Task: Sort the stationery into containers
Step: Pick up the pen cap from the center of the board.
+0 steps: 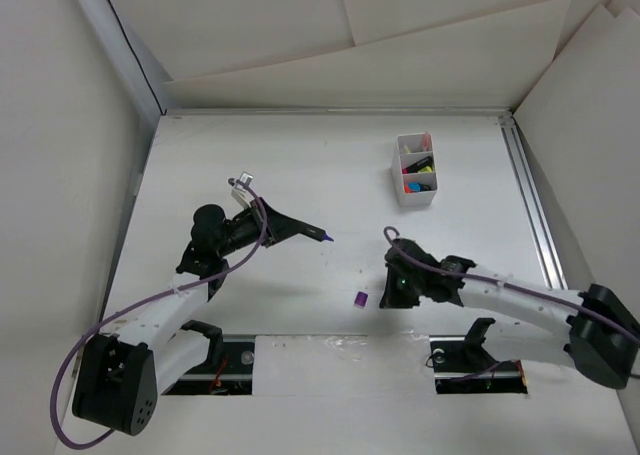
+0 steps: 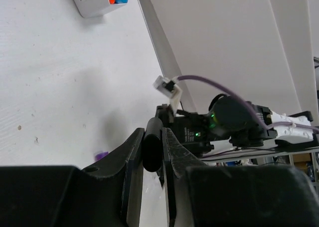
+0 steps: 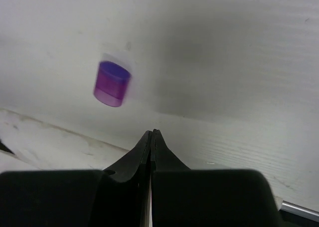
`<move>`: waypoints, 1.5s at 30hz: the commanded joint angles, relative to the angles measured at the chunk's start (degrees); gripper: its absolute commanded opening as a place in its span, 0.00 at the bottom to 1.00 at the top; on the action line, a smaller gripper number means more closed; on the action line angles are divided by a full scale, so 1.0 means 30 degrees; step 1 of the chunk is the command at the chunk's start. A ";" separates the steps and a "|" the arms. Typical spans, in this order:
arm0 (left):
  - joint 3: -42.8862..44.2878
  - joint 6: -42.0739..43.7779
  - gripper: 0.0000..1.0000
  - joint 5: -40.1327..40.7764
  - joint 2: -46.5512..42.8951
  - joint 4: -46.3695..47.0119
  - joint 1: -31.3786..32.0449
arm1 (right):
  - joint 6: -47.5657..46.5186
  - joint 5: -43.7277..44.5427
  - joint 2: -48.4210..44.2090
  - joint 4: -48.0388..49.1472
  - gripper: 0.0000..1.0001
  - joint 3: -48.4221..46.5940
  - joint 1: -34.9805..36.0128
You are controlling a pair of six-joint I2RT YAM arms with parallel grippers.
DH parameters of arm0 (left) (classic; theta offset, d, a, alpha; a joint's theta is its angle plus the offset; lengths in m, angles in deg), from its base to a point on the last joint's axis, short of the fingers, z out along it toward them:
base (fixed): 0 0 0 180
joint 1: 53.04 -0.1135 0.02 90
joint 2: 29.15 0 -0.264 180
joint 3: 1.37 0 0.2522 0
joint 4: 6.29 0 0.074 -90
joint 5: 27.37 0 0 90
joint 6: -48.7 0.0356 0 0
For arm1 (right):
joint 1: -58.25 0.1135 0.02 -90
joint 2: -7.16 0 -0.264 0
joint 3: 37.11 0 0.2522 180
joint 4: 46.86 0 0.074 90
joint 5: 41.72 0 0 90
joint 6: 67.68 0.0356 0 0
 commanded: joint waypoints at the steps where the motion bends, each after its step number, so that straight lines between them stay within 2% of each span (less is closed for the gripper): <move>1: 0.0566 0.0776 0.00 -0.0038 -0.0353 0.0064 -0.0061 | 0.0361 0.0039 0.1958 0.0554 0.02 -0.0682 0.1420; 4: 0.0359 0.0602 0.00 -0.0212 -0.0353 0.0619 -0.0061 | 0.0361 0.0037 0.3658 0.1960 0.00 -0.0858 0.1688; 12: 0.0359 0.0774 0.00 -0.0390 -0.0353 0.0621 -0.0061 | 0.0361 0.0271 0.4715 0.3892 0.00 -0.1034 0.1864; 21: 0.0183 0.0981 0.00 -0.0040 -0.0353 0.0357 -0.0061 | 0.0009 -0.1135 0.7469 0.6797 0.00 -0.2114 0.1864; 27: 0.0183 0.0981 0.00 0.0167 -0.0353 0.0357 -0.0061 | 0.0009 0.1556 0.8521 0.7705 0.00 -0.3433 0.1864; 30: 0.0183 0.1156 0.00 0.0167 -0.0527 -0.0053 -0.0061 | 0.0009 0.1824 0.9080 0.7707 0.00 -0.3961 0.1864; 33: 0.0359 0.1536 0.00 0.0370 -0.0703 -0.0783 -0.0061 | -0.0196 0.0743 0.8645 0.7883 0.00 -0.3965 0.1864; 36: 0.0359 0.1537 0.00 0.0606 -0.1113 -0.0988 -0.0061 | -0.0196 0.0535 0.6365 0.7709 0.00 -0.3496 0.2214; 37: 0.0359 0.1537 0.00 0.0606 -0.1115 -0.0990 -0.0061 | -0.0196 0.0535 0.4762 0.7156 0.06 -0.3204 0.2390; 40: 0.0534 0.1537 0.00 0.0579 -0.1115 -0.0990 -0.0061 | -0.0196 0.2142 0.2468 0.6070 0.23 -0.2502 0.2392; 41: 0.0534 0.1537 0.00 0.0577 -0.1115 -0.0990 -0.0061 | -0.0196 0.2784 0.1504 0.5283 0.35 -0.2266 0.2392; 43: 0.0534 0.1276 0.00 0.0140 -0.0912 -0.0700 -0.0061 | -0.0196 0.4363 0.1231 0.3559 0.48 -0.2088 0.2392; 45: 0.0708 0.1042 0.00 -0.0562 -0.0326 -0.0522 -0.0061 | -0.1010 0.4607 0.1231 0.3137 0.55 -0.2088 0.2392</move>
